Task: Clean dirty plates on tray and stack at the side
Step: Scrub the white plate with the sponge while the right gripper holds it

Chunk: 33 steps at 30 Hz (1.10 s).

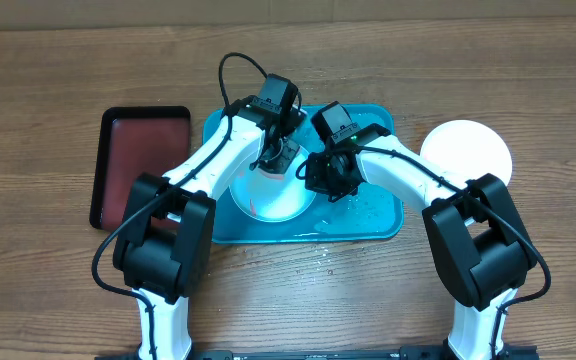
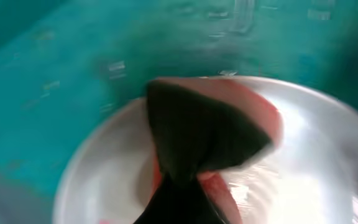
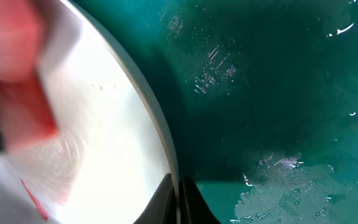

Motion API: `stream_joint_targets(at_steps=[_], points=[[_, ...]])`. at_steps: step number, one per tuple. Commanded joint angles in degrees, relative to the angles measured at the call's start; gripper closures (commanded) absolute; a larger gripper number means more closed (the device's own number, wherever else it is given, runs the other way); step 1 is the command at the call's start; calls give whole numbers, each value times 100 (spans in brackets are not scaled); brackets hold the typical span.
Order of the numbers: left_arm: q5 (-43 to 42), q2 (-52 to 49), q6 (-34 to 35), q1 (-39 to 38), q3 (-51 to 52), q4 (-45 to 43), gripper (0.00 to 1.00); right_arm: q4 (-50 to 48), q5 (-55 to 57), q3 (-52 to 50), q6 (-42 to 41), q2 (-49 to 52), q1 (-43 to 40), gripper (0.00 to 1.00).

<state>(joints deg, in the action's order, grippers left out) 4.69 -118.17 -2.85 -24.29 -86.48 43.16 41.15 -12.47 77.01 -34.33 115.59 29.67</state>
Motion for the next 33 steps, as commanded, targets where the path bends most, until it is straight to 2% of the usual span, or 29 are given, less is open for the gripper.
stream_joint_targets(at_steps=[1,4,7,12,18,21,26,33], points=[[1331,31,1174,-4,17,131,96,2,2,20,31,28,22,96],[1690,31,2087,-4,17,560,96,2,0,20,31,28,22,96],[1467,31,2321,-7,17,887,96,4,0,20,31,28,22,96],[223,31,1558,-7,17,1709,96,7,-2,20,28,28,22,96],[-881,31,699,-7,20,2535,96,7,-4,20,28,28,22,96],[-1071,31,581,-4,20,2542,96,4,-4,20,28,28,22,96],[-761,31,857,-4,17,1829,96,7,-4,20,28,28,22,96],[1609,31,2476,-4,17,765,96,9,-2,20,28,28,22,96]])
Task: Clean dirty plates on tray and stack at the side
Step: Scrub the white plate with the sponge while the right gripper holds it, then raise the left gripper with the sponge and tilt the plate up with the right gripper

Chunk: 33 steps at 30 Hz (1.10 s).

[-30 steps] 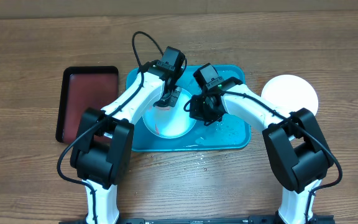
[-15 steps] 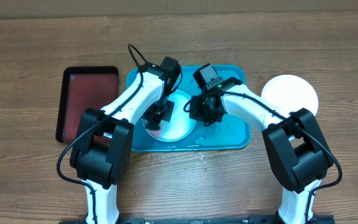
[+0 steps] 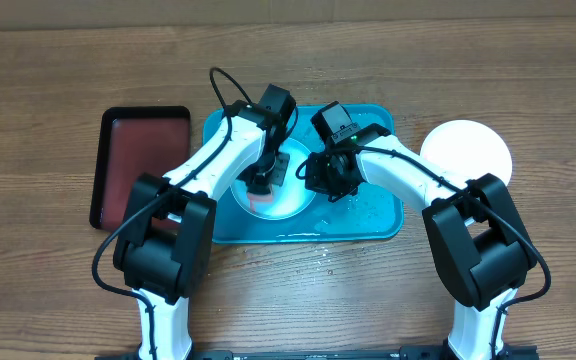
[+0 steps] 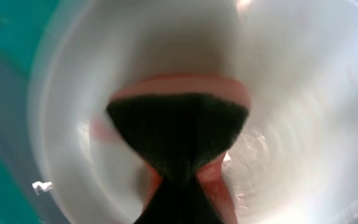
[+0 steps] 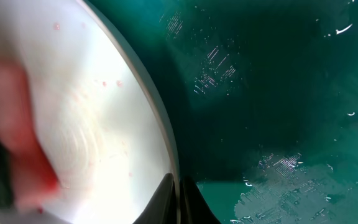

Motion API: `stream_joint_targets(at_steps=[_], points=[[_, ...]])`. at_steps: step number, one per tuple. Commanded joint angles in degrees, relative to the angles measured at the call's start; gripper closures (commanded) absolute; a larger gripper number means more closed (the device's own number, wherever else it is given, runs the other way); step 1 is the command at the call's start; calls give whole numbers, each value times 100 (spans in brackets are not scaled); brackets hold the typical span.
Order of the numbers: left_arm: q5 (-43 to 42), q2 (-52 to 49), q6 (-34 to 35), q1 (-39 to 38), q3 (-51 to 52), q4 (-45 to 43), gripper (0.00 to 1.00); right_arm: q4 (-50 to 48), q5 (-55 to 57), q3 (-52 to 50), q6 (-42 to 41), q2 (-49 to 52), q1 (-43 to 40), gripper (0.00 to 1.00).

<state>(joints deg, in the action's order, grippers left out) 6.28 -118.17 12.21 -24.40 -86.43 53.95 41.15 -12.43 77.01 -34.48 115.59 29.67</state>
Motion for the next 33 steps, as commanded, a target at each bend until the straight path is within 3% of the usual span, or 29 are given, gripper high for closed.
stream_joint_targets(at_steps=[1,4,9,16,29,33], points=[[1663,31,1128,7,13,-398,96,9,-7,20,44,28,22,96],[1989,31,1438,7,13,-509,96,9,-7,20,46,28,22,96],[1674,31,1445,4,13,-214,96,9,-7,20,46,28,22,96],[442,31,326,11,15,409,96,-44,-205,20,46,28,-68,96],[-2267,31,-1635,11,15,619,96,-452,-2048,-90,909,492,-577,96],[-2273,31,-1696,13,15,358,96,-470,-2048,-90,909,492,-568,96]])
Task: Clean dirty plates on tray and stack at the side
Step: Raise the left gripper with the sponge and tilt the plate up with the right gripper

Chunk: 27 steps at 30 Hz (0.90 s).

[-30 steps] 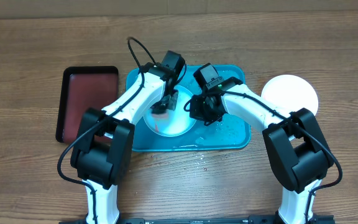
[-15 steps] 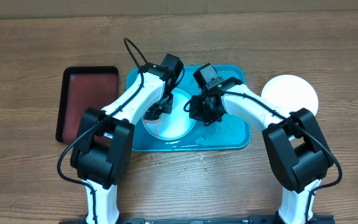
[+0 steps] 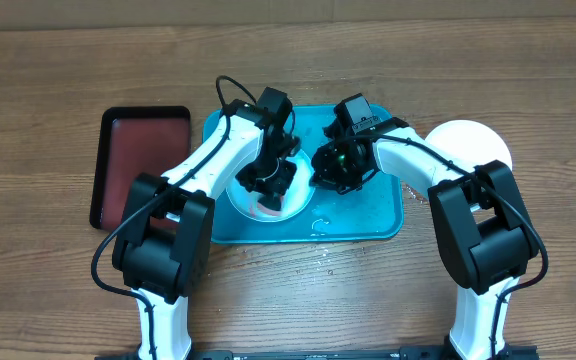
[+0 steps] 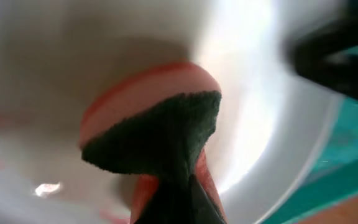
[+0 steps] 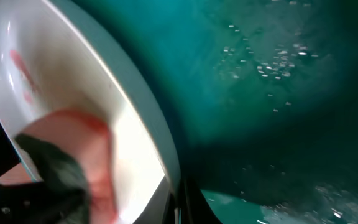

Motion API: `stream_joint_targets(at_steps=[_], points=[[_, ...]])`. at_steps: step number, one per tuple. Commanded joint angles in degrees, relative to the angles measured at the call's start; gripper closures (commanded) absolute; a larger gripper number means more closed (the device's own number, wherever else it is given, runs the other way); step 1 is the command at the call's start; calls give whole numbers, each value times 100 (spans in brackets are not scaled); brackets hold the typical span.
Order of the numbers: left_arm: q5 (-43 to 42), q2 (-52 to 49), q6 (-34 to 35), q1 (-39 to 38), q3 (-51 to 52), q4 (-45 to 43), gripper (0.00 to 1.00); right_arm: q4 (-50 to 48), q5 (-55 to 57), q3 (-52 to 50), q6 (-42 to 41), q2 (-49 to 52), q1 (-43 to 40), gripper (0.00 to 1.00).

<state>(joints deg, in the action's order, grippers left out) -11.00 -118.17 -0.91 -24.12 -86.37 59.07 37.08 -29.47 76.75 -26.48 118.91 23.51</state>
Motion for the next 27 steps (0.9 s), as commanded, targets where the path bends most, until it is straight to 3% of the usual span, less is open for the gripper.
stream_joint_targets(at_steps=[1,8,12,19,26,27], points=[[-295,31,-131,-11,9,-295,96,-61,-343,-63,109,160,48,96],[2935,31,2367,24,9,-535,96,-46,-321,-63,107,160,48,96],[3779,31,3099,26,9,-540,96,-44,-275,-63,105,160,48,96],[3432,44,3106,199,-752,59,96,-44,-208,-63,103,160,48,96],[2221,55,2315,595,-2354,1167,96,-201,-208,-61,101,160,48,96],[2190,55,2247,625,-2492,1274,96,-267,-208,-61,101,160,48,92]])
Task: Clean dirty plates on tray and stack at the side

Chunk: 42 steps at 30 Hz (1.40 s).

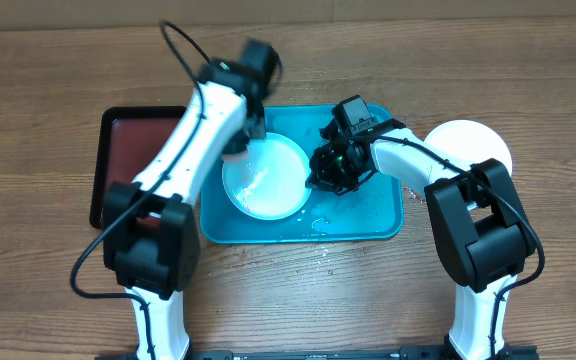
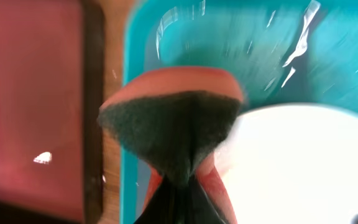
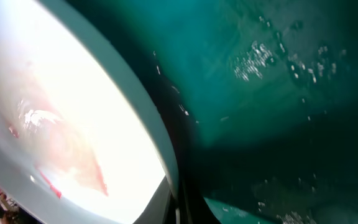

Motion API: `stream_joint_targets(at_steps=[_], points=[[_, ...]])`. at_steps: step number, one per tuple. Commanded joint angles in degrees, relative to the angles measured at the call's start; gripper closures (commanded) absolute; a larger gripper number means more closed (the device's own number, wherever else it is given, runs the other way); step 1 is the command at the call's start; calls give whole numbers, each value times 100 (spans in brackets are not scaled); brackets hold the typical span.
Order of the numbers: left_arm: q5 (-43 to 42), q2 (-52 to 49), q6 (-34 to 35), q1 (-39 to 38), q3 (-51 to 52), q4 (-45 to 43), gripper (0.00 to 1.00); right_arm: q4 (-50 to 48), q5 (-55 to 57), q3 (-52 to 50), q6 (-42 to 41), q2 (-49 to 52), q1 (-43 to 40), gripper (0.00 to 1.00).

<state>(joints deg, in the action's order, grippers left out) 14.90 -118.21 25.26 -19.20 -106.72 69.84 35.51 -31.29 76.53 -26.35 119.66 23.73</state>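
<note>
A white plate [image 1: 266,178] lies in the teal tray [image 1: 368,215], with faint red smears still on it [image 3: 55,149]. My right gripper [image 1: 318,172] is shut on the plate's right rim [image 3: 173,177], the fingers pinching its edge. My left gripper [image 1: 238,150] is shut on a red sponge with a dark green scouring face [image 2: 173,118]. It hangs over the tray's upper left corner, off the plate [image 2: 291,162]. A clean white plate [image 1: 468,148] sits on the table to the right of the tray.
A dark red tray [image 1: 138,165] lies left of the teal tray, with a strip of wooden table [image 2: 110,180] between them. Water drops cover the teal tray floor [image 3: 278,81]. Both arms reach in from the near edge.
My left gripper, still shut on the sponge, has left the plate's inside and now hangs over the tray's upper left corner. The right gripper keeps its hold on the rim.
The sponge pressed on the plate's upper part, then on its middle, while the right gripper held the rim. Then the right wrist had turned and the sponge was low in the plate. Now the sponge is off the plate, with fainter red smears left.
</note>
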Motion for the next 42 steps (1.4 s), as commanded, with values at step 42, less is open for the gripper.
stream_joint_targets(at_steps=[42], points=[[-597,46,-424,192,-551,321,96,3215,8411,273,-1104,-2933,1742,96]])
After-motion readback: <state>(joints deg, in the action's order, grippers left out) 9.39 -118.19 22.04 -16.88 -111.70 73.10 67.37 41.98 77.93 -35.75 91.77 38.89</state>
